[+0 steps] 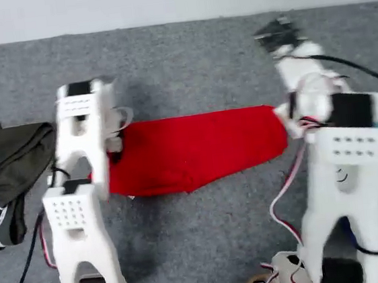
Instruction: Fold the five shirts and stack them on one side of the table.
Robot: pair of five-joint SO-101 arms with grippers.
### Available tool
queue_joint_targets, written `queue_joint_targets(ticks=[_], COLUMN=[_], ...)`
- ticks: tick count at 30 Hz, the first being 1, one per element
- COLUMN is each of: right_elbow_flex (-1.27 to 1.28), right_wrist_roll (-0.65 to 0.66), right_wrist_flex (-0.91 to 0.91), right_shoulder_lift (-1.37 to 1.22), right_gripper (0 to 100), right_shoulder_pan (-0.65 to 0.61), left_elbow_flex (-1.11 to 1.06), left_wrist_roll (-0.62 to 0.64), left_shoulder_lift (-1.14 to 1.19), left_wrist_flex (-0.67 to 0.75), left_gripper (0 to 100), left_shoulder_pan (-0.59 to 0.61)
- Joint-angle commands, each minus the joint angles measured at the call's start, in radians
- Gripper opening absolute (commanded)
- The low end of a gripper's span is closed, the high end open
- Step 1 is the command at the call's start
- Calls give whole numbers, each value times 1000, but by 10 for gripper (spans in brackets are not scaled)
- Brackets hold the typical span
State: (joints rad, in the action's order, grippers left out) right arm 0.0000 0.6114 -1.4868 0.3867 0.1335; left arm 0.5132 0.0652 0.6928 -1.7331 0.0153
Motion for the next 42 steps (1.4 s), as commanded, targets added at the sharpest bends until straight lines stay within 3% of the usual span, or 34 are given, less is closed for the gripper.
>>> queue_joint_targets(ticks=[1,10,16,26,31,42], right_elbow_flex=[-3,-3,-3,-11,-11,-11], right_wrist_roll=[-20,-51,-49,-43,-43,-43], right_wrist_flex=[-35,-88,-90,-70,-71,-77], right_shoulder_lift=[45,50,51,110,153,160], right_gripper=[237,237,237,237,237,237], right_shoulder_pan=[105,136,137,308,323,318], left_elbow_flex=[-13,-10,101,591,866,989], left_wrist_roll=[5,8,31,54,55,95], left_shoulder_lift=[-195,-293,-272,161,319,430], left_wrist_flex=[-23,-18,61,3,-21,94], left_gripper=[11,11,11,11,11,12], left_shoulder_pan=[-155,-368,-491,-611,-681,-747])
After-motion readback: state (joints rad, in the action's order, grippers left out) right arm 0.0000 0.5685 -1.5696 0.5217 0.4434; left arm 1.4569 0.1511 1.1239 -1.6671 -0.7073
